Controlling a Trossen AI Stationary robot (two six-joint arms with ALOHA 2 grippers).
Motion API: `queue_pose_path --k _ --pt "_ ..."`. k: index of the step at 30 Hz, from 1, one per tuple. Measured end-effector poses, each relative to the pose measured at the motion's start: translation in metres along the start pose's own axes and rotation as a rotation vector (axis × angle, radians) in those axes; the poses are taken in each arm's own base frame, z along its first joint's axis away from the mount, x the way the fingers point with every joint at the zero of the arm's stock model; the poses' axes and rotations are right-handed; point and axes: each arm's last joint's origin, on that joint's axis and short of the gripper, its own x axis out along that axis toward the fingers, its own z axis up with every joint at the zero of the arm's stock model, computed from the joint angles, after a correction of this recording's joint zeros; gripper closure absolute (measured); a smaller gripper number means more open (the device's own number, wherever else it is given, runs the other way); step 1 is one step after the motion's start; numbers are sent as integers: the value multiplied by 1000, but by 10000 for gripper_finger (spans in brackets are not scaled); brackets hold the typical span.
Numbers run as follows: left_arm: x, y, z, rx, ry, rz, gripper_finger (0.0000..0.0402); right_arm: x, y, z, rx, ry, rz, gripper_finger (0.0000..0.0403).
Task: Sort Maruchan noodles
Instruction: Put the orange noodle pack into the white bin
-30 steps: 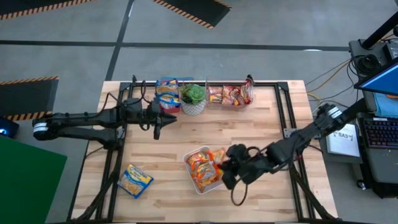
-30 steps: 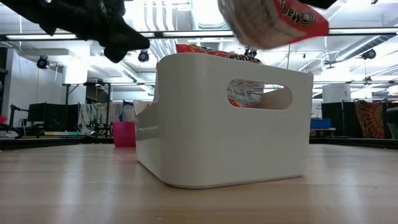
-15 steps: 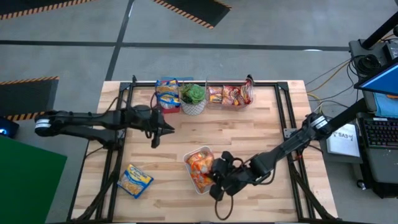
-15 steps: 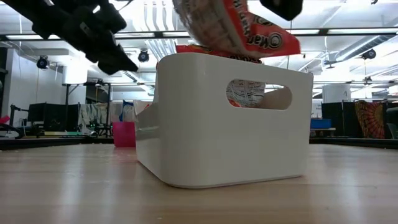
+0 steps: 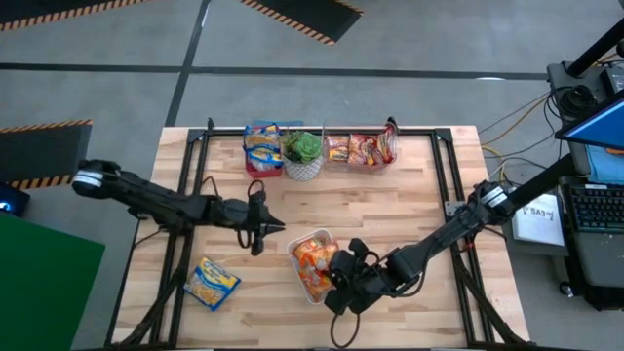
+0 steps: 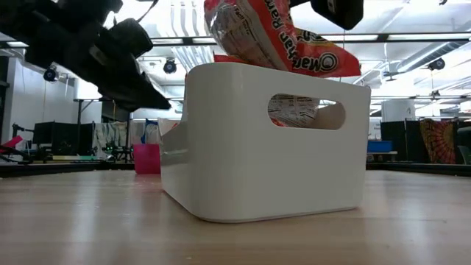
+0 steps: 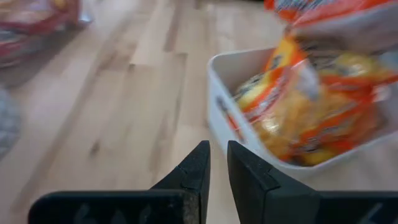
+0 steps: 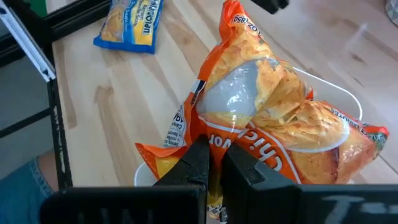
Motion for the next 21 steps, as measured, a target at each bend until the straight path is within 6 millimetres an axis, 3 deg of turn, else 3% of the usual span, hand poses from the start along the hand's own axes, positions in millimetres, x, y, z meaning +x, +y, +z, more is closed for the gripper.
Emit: queue_pose_path --k 4,12,21 --pt "11 -4 -5 25 -12 84 364 -2 1 -3 -6 -8 -7 390" --pt "35 -8 -21 6 4 77 364 -7 5 -9 -59 -69 -48 390" --pt "47 -9 -29 -13 1 65 364 18 10 -32 -151 -69 -117 390"
